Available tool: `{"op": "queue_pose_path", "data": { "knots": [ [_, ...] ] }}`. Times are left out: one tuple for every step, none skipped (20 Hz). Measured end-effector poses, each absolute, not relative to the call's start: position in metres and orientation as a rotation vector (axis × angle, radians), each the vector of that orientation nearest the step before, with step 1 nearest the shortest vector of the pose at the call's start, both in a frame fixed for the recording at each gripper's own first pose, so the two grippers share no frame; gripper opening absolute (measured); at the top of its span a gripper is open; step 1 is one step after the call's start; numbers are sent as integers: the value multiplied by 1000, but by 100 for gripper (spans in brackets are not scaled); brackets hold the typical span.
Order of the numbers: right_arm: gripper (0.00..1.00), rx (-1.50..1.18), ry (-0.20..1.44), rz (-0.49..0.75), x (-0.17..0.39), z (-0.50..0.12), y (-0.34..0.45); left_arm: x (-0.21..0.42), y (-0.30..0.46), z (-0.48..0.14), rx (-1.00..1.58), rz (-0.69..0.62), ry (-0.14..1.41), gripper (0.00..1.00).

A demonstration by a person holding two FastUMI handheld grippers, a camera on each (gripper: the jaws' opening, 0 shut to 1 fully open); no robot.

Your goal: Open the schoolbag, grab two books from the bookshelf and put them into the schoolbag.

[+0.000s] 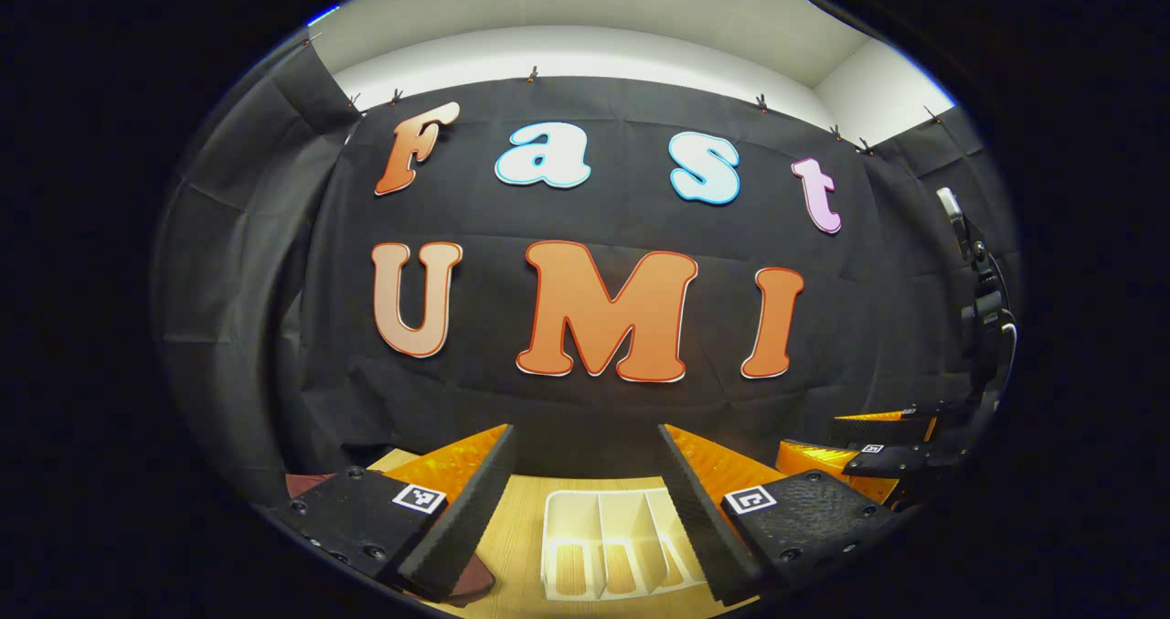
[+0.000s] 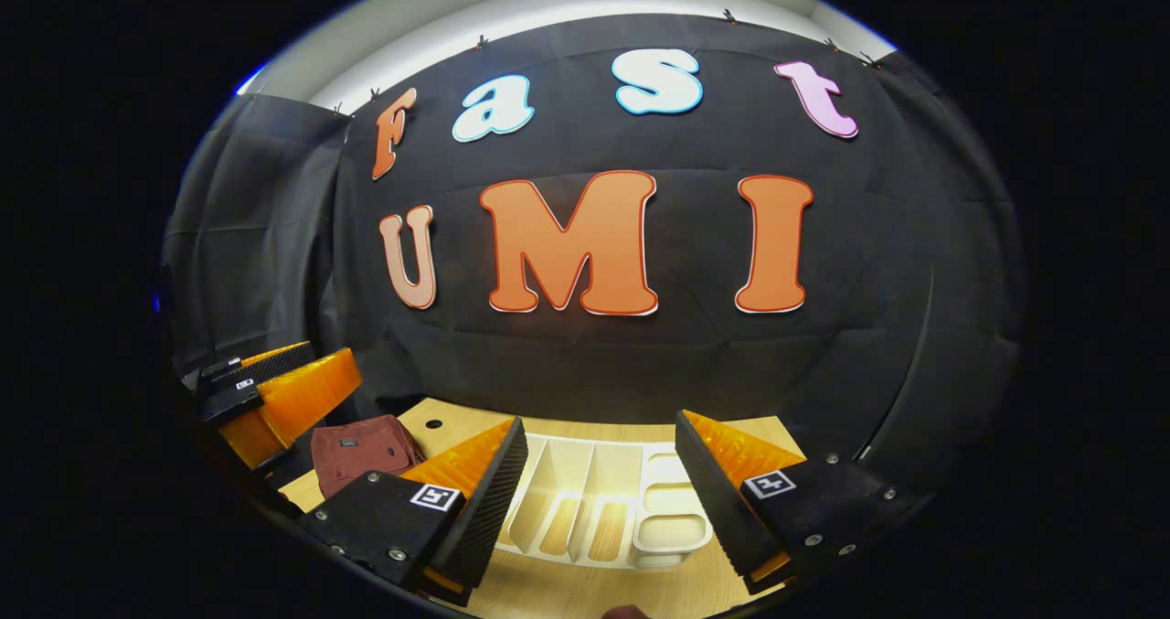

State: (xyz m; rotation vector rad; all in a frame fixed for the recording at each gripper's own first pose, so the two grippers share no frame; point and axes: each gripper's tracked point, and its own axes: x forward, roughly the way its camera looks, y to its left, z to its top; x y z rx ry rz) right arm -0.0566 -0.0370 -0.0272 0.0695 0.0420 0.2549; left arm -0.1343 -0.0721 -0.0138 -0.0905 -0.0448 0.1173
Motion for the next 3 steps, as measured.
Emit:
{"op": "queue_pose_path", "data": {
  "knots": [
    [97,70,45,242,-56,-27,-35,-134,-70,-11,-89,102,-51,95],
    [97,71,45,234,-56,-25,-32,-134,-68,-12,-87,89,-50,95],
    [97,66,45,214,-56,-24,-31,-132,-65,-12,-86,74,-53,95]
  ]
}}
